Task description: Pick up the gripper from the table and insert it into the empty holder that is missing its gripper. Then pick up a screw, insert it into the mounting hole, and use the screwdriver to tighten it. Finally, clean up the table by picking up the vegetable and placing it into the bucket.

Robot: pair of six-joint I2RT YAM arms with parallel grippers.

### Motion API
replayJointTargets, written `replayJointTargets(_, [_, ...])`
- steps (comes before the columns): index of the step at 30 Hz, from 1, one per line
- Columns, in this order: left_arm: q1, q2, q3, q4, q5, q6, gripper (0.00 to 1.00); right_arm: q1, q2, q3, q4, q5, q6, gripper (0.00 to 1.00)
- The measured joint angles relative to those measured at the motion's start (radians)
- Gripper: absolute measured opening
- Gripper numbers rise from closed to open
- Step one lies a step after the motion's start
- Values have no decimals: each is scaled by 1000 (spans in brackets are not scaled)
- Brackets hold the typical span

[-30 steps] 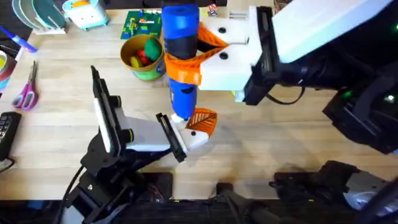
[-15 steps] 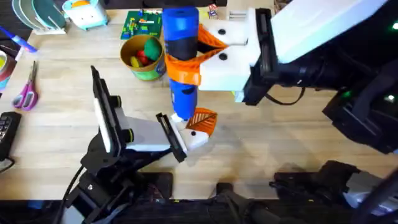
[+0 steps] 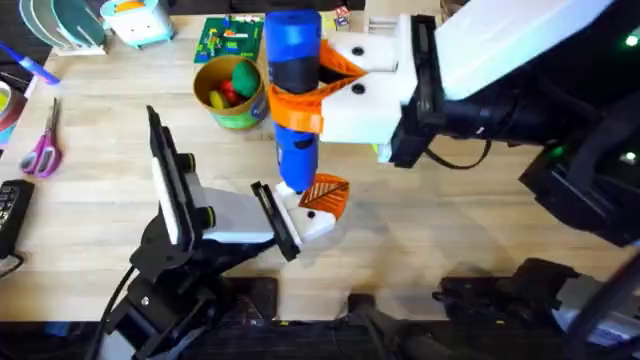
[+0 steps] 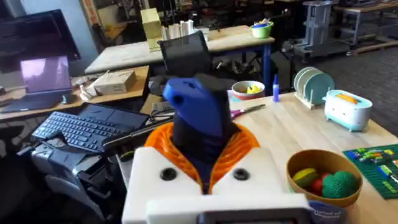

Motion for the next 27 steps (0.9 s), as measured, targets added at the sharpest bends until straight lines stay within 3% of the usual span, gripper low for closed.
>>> replayJointTargets(7, [0, 0, 0, 1, 0, -3, 15, -1, 0, 0, 10, 0, 0, 24])
replayJointTargets(10, [0, -1, 0, 1, -3, -2, 15, -8, 5, -9, 108, -5, 4, 24])
replayJointTargets(13, [0, -1, 0, 1, -3, -2, 15, -44, -5, -11, 240, -4, 8, 24])
replayJointTargets(17, [0, -1, 0, 1, -3, -2, 15, -119, -44, -11, 270, -4, 8, 24])
replayJointTargets(22, [0, -1, 0, 1, -3, -2, 15, -227, -33, -11, 160, -3, -70, 24])
replayJointTargets(27, [0, -1, 0, 1, -3, -2, 15, -361, 49, -10, -57, 96, -355, 24])
